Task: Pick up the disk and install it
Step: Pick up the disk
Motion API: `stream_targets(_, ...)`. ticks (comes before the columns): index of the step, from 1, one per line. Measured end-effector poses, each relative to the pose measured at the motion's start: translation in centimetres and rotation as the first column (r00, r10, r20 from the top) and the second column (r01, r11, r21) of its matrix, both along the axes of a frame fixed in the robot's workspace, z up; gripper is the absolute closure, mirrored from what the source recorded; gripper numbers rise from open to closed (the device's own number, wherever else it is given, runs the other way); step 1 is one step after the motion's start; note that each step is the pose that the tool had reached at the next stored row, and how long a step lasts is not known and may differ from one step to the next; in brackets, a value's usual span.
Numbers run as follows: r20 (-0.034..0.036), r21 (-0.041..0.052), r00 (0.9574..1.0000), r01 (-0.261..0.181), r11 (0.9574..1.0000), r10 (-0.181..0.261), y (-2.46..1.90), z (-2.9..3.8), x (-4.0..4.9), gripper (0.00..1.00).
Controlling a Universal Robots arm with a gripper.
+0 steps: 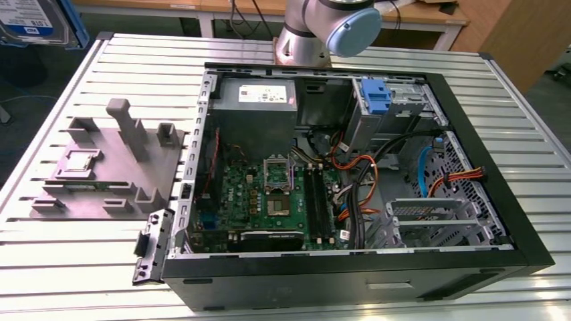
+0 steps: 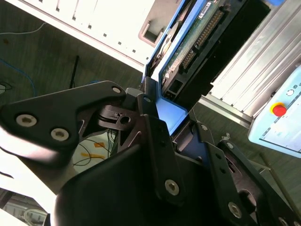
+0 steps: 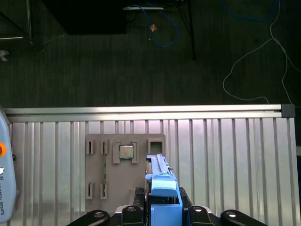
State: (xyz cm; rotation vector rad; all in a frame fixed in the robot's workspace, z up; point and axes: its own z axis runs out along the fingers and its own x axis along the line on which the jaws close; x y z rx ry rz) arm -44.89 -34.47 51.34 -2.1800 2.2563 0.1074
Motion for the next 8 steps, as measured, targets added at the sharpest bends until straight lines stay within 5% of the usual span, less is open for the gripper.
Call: stream_targets(8,0.0,0.0,1.0,0.0,1.0,0.0,0.0,0.0,-0.01,0.64)
